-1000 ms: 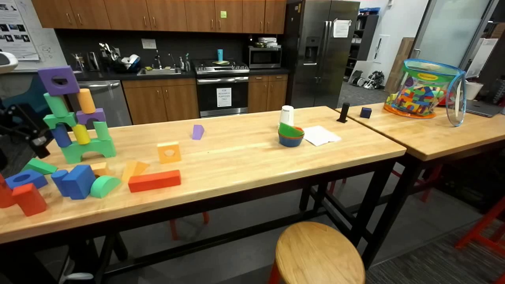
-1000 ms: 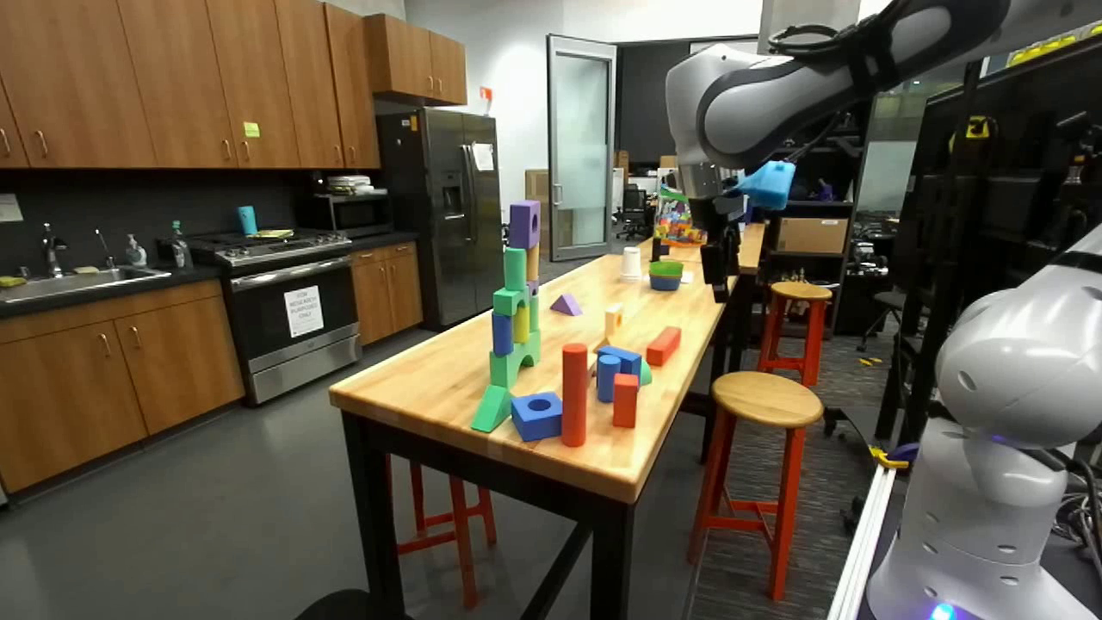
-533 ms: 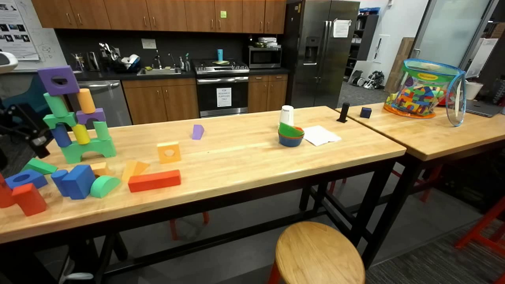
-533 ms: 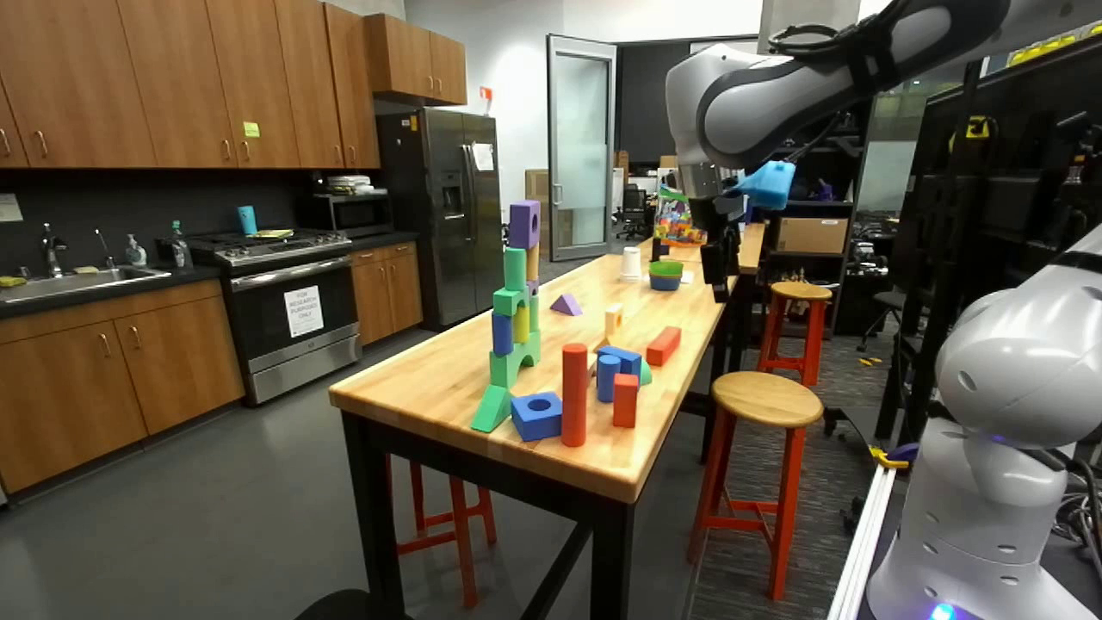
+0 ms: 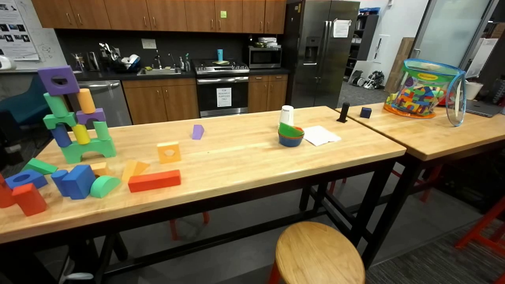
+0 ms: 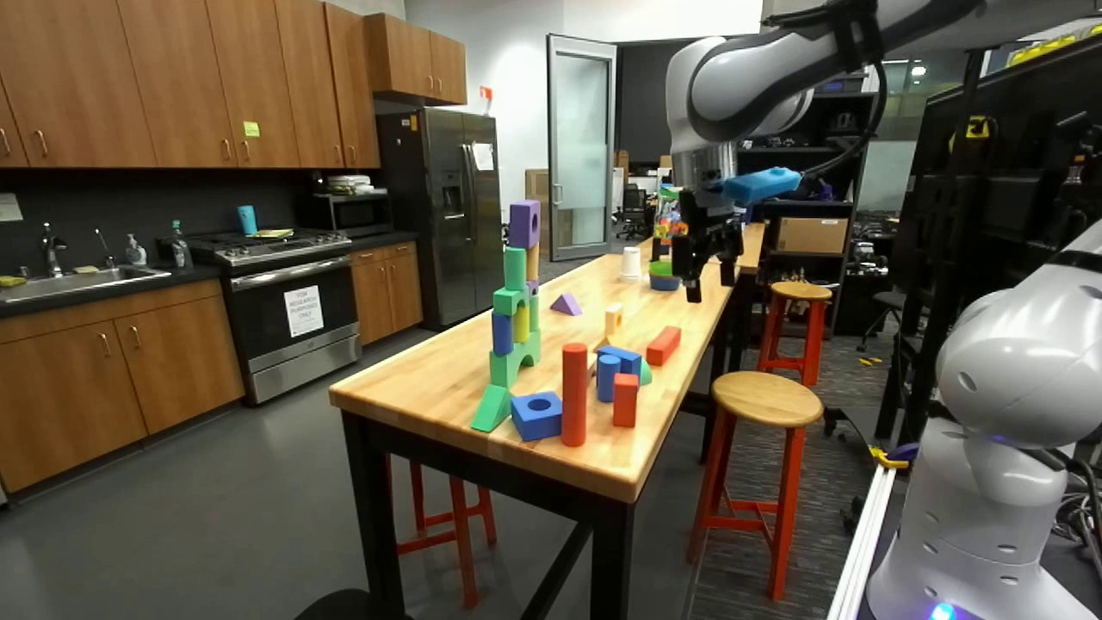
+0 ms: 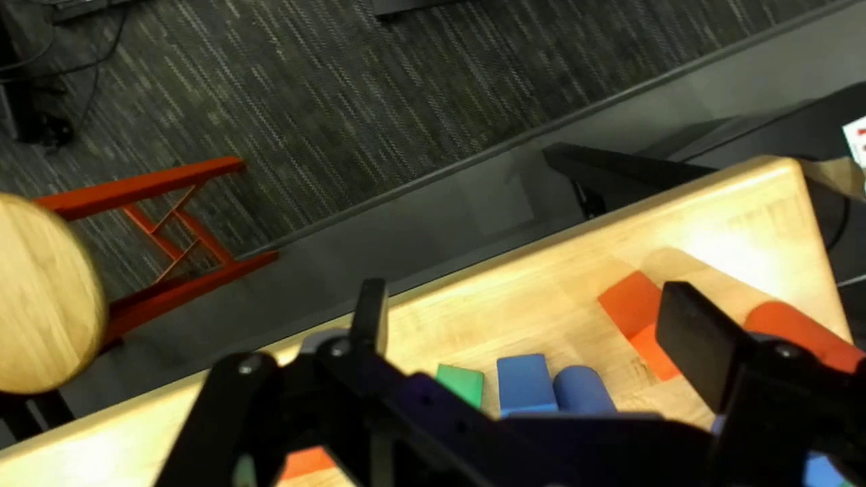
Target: Pick up the topmost purple block from the stacked blocks and put it on the table
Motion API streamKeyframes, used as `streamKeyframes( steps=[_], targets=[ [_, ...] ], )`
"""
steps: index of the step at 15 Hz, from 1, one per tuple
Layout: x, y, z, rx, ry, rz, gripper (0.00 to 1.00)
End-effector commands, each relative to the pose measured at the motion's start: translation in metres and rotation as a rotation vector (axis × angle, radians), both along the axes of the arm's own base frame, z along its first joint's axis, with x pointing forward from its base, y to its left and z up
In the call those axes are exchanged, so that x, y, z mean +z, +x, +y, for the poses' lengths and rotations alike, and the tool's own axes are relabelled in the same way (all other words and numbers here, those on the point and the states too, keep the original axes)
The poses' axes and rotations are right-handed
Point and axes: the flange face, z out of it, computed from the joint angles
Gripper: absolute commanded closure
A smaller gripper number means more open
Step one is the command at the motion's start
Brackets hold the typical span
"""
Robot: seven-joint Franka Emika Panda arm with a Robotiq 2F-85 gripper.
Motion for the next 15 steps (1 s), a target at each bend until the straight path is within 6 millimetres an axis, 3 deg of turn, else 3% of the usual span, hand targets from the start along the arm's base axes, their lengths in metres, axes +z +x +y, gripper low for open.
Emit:
streamKeyframes(
  steps=[1, 3, 4, 9, 15],
  targets=[
    [0.012, 0.014, -0.003, -0.184, 0.07, -0.037, 0.0],
    [0.011, 0.014, 0.002, -0.245, 0.088, -0.029, 0.0],
    [0.009, 0.009, 0.001, -0.186, 0.067, -0.041, 0.0],
    [0.008, 0.012, 0.001, -0.215, 0.068, -0.045, 0.0],
    [0.02, 0.026, 0.008, -0.552, 0.234, -0.074, 0.0]
  ],
)
